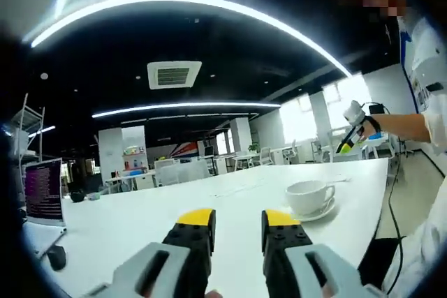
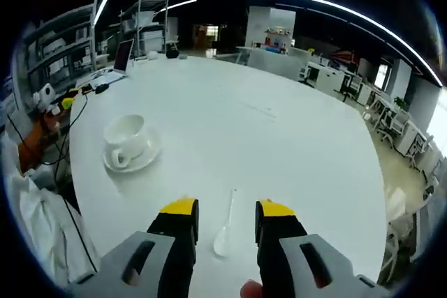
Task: Tidy tabletop coffee trays, cups and spoons，present forward
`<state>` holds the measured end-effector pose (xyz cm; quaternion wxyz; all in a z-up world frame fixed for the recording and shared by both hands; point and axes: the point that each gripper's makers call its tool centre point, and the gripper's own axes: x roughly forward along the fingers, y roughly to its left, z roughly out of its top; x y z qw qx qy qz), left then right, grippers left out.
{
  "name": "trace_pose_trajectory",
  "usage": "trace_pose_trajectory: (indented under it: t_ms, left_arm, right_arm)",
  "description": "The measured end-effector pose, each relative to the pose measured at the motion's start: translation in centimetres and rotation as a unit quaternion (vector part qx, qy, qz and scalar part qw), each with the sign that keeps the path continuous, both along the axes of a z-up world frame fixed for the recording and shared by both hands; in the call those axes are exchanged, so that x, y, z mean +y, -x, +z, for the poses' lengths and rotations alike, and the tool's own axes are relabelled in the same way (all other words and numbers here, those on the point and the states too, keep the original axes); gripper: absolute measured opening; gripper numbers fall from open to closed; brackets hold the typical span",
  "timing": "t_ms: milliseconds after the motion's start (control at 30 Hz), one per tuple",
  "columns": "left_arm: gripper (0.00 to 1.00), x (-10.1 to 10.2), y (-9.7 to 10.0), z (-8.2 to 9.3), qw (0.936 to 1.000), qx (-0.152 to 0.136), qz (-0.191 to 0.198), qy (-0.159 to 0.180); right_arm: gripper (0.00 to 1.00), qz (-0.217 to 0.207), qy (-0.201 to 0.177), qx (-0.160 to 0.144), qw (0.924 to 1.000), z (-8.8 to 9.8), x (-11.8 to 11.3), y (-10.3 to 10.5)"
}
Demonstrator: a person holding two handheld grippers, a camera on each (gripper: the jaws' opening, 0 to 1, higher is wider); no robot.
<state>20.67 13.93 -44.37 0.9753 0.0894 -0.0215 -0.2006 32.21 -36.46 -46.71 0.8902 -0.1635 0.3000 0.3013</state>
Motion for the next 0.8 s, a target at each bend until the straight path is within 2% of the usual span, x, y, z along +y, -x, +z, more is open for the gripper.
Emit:
trace_pose_trajectory:
  t_ms: [33,133,333,467,667,733,800]
  left_arm:
    - [0.29,0.2,0.0,-0.2,0.9999,0.005,0.005,-0.015]
    - [0.29,-0.1,0.3,-0.3,0.9997,0.012,-0.005,-0.018]
    - [0.29,-0.6,1.0,-0.3,0.9989,0.023,-0.022,-0.033]
    - [0.29,-0.7,1.3,-0.1,0.9982,0.027,-0.031,-0.043]
    - [0.29,-0.6,1.5,0.2,0.9978,0.038,-0.043,-0.034]
    - [0.29,-0.6,1.6,0.1,0.9971,0.042,-0.045,-0.046]
    - [0.29,-0.6,1.7,0.1,0.9962,0.046,-0.048,-0.056]
  right_arm:
    - [0.32,-0.001,0.005,0.007,1.0,-0.3,-0.1,-0.3]
    - [0.32,0.003,0.021,0.025,0.9995,-1.2,0.0,-1.3]
    - [0.31,0.014,0.053,0.063,0.9965,-3.0,0.5,-1.9]
    - [0.3,0.021,0.067,0.089,0.9936,-4.3,0.9,-2.4]
    - [0.3,0.019,0.093,0.125,0.9876,-6.5,0.7,-3.1]
    - [0.3,0.02,0.099,0.144,0.9845,-7.5,0.7,-3.1]
    - [0.3,0.021,0.105,0.146,0.9834,-8.1,0.8,-3.3]
